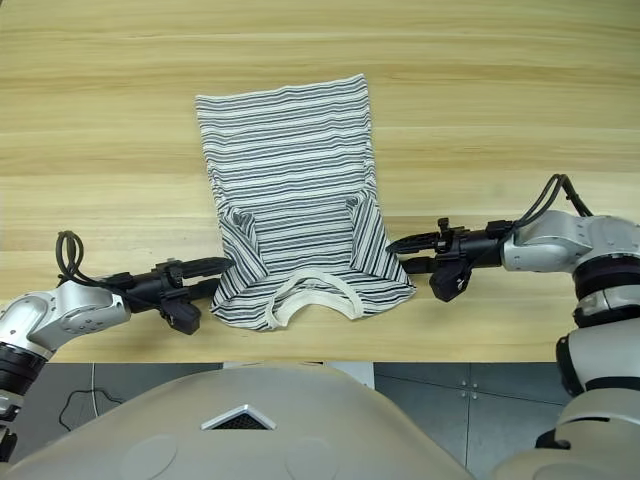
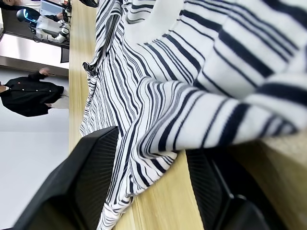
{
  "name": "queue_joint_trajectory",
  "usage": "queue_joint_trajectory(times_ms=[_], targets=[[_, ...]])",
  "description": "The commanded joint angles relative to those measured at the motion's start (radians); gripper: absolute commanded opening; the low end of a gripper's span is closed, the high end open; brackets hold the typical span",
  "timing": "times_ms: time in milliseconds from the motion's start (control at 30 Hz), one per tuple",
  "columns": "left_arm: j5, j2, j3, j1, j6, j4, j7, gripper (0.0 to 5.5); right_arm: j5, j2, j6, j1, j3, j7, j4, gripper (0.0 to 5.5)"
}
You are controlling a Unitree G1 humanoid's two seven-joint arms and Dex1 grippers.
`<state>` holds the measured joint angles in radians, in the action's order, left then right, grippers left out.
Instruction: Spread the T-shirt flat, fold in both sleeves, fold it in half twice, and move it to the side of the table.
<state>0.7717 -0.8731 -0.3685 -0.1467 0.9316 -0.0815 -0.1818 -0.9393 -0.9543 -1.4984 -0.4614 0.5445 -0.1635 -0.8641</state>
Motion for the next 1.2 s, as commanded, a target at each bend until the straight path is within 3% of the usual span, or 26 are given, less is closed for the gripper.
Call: queue_joint_trajectory(times_ms=[33, 133, 300, 433, 600, 867, 1167, 1200], targets=[[0.113, 0.011, -0.058, 0.01, -0.03, -0.027, -0.035, 2.49, -0.458, -0.08, 0.261, -0.045, 0.249, 0.344, -0.055, 2.17], [0.119, 0.01, -0.064, 0.014, -0.031, -0.027, -0.03, 2.49, -0.589, -0.074, 0.326, -0.066, 0.381, 0.596, -0.054, 2.17], [0.139, 0.001, -0.076, 0.02, -0.024, -0.042, -0.01, 2.51, -0.761, -0.026, 0.432, -0.099, 0.609, 0.982, -0.062, 2.89], [0.162, -0.004, -0.08, 0.025, -0.017, -0.052, 0.031, 2.51, -0.903, 0.009, 0.563, -0.138, 0.808, 1.27, -0.117, 2.89], [0.205, -0.002, -0.099, 0.044, 0.003, -0.09, 0.11, 2.51, -0.963, 0.054, 0.654, -0.153, 0.983, 1.471, -0.148, 2.89], [0.265, 0.026, -0.164, 0.084, 0.031, -0.109, 0.199, 2.28, -0.879, 0.069, 0.581, -0.191, 1.101, 1.464, 0.075, 2.92], [0.277, 0.014, -0.202, 0.072, 0.024, -0.059, 0.193, 2.28, -0.715, 0.068, 0.456, -0.183, 1.036, 1.287, 0.208, 2.92], [0.272, 0.013, -0.205, 0.068, 0.025, -0.049, 0.188, 2.06, -0.695, 0.066, 0.447, -0.181, 1.025, 1.265, 0.21, 2.92]])
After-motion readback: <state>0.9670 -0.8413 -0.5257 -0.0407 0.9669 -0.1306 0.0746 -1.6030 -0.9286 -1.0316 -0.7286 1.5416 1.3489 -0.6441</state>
